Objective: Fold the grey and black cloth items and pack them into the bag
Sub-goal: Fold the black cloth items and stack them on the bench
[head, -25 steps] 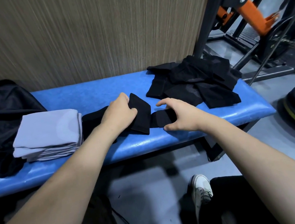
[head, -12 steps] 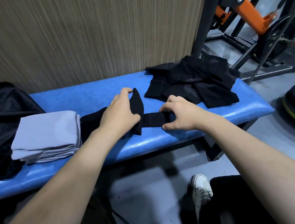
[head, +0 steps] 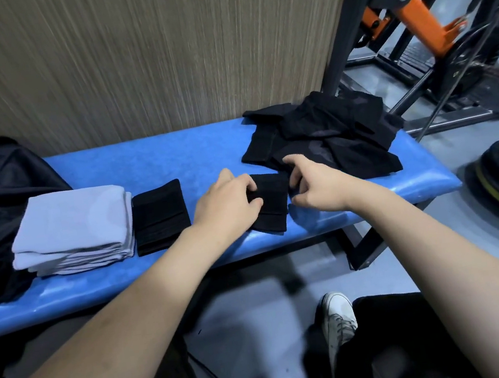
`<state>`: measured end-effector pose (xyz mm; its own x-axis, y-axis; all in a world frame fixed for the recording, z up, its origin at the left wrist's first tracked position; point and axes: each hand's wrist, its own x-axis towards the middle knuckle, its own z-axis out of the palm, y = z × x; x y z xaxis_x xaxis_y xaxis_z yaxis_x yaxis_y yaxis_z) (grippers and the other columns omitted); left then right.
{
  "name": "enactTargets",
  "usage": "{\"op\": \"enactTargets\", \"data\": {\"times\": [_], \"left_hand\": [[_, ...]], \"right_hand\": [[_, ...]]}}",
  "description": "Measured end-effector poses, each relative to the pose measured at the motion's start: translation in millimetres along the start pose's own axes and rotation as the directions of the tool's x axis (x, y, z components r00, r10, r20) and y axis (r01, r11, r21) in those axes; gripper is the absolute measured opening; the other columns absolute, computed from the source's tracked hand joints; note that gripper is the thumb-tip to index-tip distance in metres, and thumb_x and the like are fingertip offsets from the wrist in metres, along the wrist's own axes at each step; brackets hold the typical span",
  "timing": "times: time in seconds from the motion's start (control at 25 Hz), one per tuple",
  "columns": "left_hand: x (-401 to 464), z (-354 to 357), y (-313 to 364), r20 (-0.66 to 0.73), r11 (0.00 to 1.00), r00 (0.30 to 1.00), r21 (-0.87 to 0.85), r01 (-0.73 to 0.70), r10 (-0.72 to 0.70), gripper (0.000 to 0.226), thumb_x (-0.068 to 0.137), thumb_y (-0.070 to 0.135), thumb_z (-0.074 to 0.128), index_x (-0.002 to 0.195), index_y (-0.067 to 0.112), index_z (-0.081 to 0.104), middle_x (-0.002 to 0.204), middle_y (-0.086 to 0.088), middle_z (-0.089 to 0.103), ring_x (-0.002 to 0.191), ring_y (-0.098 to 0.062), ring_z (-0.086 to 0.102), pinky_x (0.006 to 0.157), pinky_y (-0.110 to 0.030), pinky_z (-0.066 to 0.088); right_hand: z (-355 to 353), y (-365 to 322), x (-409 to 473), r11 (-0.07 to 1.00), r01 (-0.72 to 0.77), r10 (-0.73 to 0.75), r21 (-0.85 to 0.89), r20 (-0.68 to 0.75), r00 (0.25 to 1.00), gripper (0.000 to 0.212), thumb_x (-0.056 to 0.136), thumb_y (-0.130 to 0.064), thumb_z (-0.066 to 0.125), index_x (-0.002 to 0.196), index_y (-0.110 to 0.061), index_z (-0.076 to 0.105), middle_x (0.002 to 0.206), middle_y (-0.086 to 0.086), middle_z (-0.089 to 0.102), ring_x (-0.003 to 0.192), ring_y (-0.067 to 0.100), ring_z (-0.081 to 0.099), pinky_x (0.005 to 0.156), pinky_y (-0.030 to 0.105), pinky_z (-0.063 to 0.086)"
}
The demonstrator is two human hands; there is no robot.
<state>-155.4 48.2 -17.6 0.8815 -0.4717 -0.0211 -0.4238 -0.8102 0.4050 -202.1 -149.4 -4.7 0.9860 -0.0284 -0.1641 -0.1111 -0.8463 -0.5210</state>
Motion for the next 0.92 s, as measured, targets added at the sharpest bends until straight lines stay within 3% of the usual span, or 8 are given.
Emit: {"op": "enactTargets", "data": {"times": [0.12, 0.24, 0.32, 0.4, 0.6, 0.68, 0.8, 0.92], "left_hand": [[7, 5, -4, -0.012, 0.997, 0.997, -0.001, 0.074, -0.074, 0.049, 0.092, 0.048, 0.058, 0.128, 0.018, 0.045, 0.123, -0.009, 0.049, 0.116, -0.031, 0.049, 0.091, -0.038, 0.042], [14, 6, -3, 0.005, 0.979, 0.992, -0.162, 0.122, -0.123, 0.052, 0.088, 0.043, 0.066, 0.129, 0.02, 0.044, 0.119, -0.005, 0.055, 0.116, -0.026, 0.047, 0.087, -0.033, 0.039], [16, 3, 0, 0.032, 0.91, 0.986, -0.38, 0.165, -0.165, 0.046, 0.084, 0.032, 0.071, 0.122, 0.026, 0.046, 0.117, -0.003, 0.057, 0.106, -0.021, 0.055, 0.083, -0.033, 0.045], [15, -1, 2, 0.072, 0.777, 0.978, -0.597, 0.201, -0.197, 0.044, 0.078, 0.022, 0.073, 0.112, 0.032, 0.048, 0.112, -0.005, 0.06, 0.096, -0.022, 0.064, 0.084, -0.044, 0.054], [6, -13, 0, 0.059, 0.664, 0.981, -0.729, 0.168, -0.183, 0.039, 0.076, 0.009, 0.07, 0.101, 0.036, 0.056, 0.104, -0.008, 0.065, 0.089, -0.028, 0.068, 0.083, -0.047, 0.057], [3, -24, -6, 0.042, 0.593, 0.98, -0.791, 0.152, -0.195, 0.036, 0.08, 0.003, 0.066, 0.105, 0.028, 0.058, 0.1, -0.008, 0.066, 0.084, -0.024, 0.067, 0.079, -0.038, 0.058], [-2, -44, -23, 0.023, 0.487, 0.968, -0.861, 0.147, -0.252, 0.033, 0.082, -0.001, 0.06, 0.103, 0.024, 0.061, 0.104, -0.011, 0.065, 0.088, -0.023, 0.068, 0.081, -0.037, 0.057], [-13, -62, -46, -0.036, 0.522, 0.956, -0.843, 0.127, -0.291, 0.031, 0.084, 0.002, 0.06, 0.104, 0.025, 0.061, 0.103, 0.0, 0.061, 0.088, -0.014, 0.063, 0.077, -0.03, 0.054]], "right_hand": [[2, -3, -4, 0.999, 0.049, -0.049, -0.012, -0.009, 0.999, 0.072, 0.082, -0.027, 0.077, 0.144, -0.028, 0.04, 0.104, 0.0, 0.054, 0.083, 0.01, 0.055, 0.079, 0.023, 0.04], [14, -6, -2, 0.996, 0.055, -0.055, -0.073, 0.013, 0.998, 0.064, 0.075, -0.034, 0.083, 0.131, -0.029, 0.053, 0.107, 0.001, 0.044, 0.084, 0.008, 0.047, 0.083, 0.022, 0.037], [20, -7, 0, 0.996, 0.055, -0.057, -0.065, -0.018, 0.998, 0.065, 0.072, -0.032, 0.086, 0.129, -0.027, 0.055, 0.105, 0.0, 0.042, 0.084, 0.009, 0.046, 0.082, 0.023, 0.038], [21, -7, 1, 0.997, 0.075, -0.076, -0.016, -0.045, 0.996, 0.064, 0.071, -0.028, 0.087, 0.126, -0.028, 0.055, 0.103, -0.002, 0.042, 0.078, 0.002, 0.044, 0.076, 0.019, 0.037], [21, -9, 3, 0.975, 0.1, -0.087, 0.2, -0.074, 0.993, 0.055, 0.073, -0.021, 0.086, 0.118, -0.037, 0.058, 0.114, 0.001, 0.054, 0.075, 0.009, 0.051, 0.076, 0.017, 0.044], [22, -19, 6, 0.89, 0.074, -0.051, 0.45, -0.062, 0.997, 0.044, 0.08, -0.017, 0.08, 0.117, -0.034, 0.062, 0.11, 0.001, 0.058, 0.075, 0.008, 0.053, 0.073, 0.017, 0.046], [24, -38, 12, 0.593, 0.047, -0.098, 0.804, 0.014, 0.995, 0.034, 0.09, -0.008, 0.068, 0.12, -0.024, 0.063, 0.095, 0.011, 0.061, 0.076, 0.014, 0.056, 0.072, 0.029, 0.045], [33, -59, 23, 0.459, 0.045, -0.172, 0.887, 0.039, 0.984, 0.034, 0.091, -0.004, 0.065, 0.122, -0.017, 0.062, 0.093, 0.016, 0.064, 0.083, 0.027, 0.057, 0.074, 0.036, 0.049]]}}
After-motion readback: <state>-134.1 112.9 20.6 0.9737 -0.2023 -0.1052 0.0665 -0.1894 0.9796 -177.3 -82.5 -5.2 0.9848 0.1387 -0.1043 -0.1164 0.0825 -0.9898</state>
